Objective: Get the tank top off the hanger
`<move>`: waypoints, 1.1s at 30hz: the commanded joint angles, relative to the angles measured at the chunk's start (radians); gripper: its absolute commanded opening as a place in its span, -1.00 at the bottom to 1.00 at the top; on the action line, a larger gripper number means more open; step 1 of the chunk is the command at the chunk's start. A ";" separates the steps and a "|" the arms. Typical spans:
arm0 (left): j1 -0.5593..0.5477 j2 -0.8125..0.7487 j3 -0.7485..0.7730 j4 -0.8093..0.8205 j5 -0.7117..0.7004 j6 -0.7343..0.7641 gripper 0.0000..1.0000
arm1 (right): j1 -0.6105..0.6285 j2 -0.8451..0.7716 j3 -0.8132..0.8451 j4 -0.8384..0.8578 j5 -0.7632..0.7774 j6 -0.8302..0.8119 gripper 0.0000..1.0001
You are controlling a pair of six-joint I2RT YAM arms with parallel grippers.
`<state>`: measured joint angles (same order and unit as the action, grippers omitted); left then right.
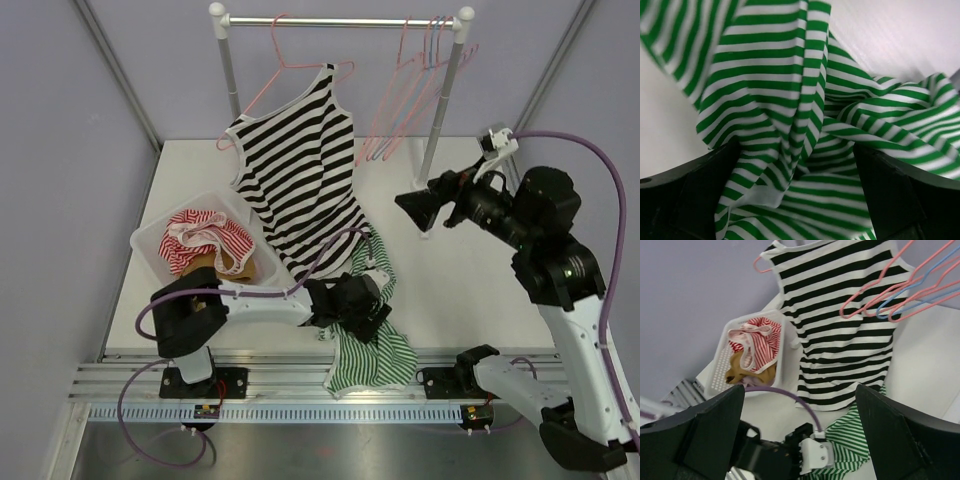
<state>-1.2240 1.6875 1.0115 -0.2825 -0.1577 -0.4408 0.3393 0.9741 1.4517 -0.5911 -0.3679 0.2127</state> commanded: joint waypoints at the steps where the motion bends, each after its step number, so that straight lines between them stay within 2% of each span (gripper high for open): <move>1: -0.005 0.087 0.042 0.075 0.089 -0.006 0.98 | -0.003 -0.102 -0.066 0.019 -0.149 -0.003 0.99; 3: -0.006 0.124 0.042 0.088 0.125 -0.018 0.93 | -0.003 -0.147 -0.082 -0.001 -0.154 -0.001 0.99; 5: -0.006 0.150 0.035 0.120 0.150 -0.025 0.35 | -0.003 -0.205 -0.093 -0.009 -0.160 -0.004 0.99; 8: -0.023 0.129 0.042 0.115 0.126 -0.029 -0.96 | -0.003 -0.267 -0.096 -0.032 -0.146 -0.010 0.99; 11: -0.054 0.040 0.068 0.065 0.060 -0.009 -1.00 | -0.003 -0.307 -0.093 -0.053 -0.109 -0.021 0.99; 14: -0.075 -0.058 0.085 0.005 -0.069 0.008 -1.00 | -0.003 -0.331 -0.093 -0.070 -0.086 -0.033 0.99; 17: -0.078 -0.228 0.081 -0.035 -0.172 0.008 -1.00 | -0.003 -0.350 -0.100 -0.072 -0.071 -0.036 0.99; 18: -0.078 -0.315 0.082 -0.070 -0.246 0.008 -1.00 | -0.003 -0.354 -0.103 -0.069 -0.069 -0.038 0.99; 22: -0.078 -0.504 0.104 -0.167 -0.422 0.028 -1.00 | -0.003 -0.361 -0.109 -0.064 -0.060 -0.049 0.99; 25: -0.077 -0.604 0.168 -0.292 -0.557 0.034 -1.00 | -0.003 -0.362 -0.116 -0.055 -0.051 -0.053 0.99; 26: -0.077 -0.621 0.192 -0.329 -0.628 0.034 -1.00 | -0.003 -0.364 -0.122 -0.052 -0.049 -0.050 0.99; 33: -0.069 -0.733 0.392 -0.628 -0.897 0.018 -1.00 | -0.003 -0.362 -0.149 -0.009 -0.051 -0.045 0.99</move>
<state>-1.3014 0.9932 1.3132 -0.7506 -0.8230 -0.4103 0.3389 0.6147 1.3136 -0.6506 -0.4297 0.1780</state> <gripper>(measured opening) 0.039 0.993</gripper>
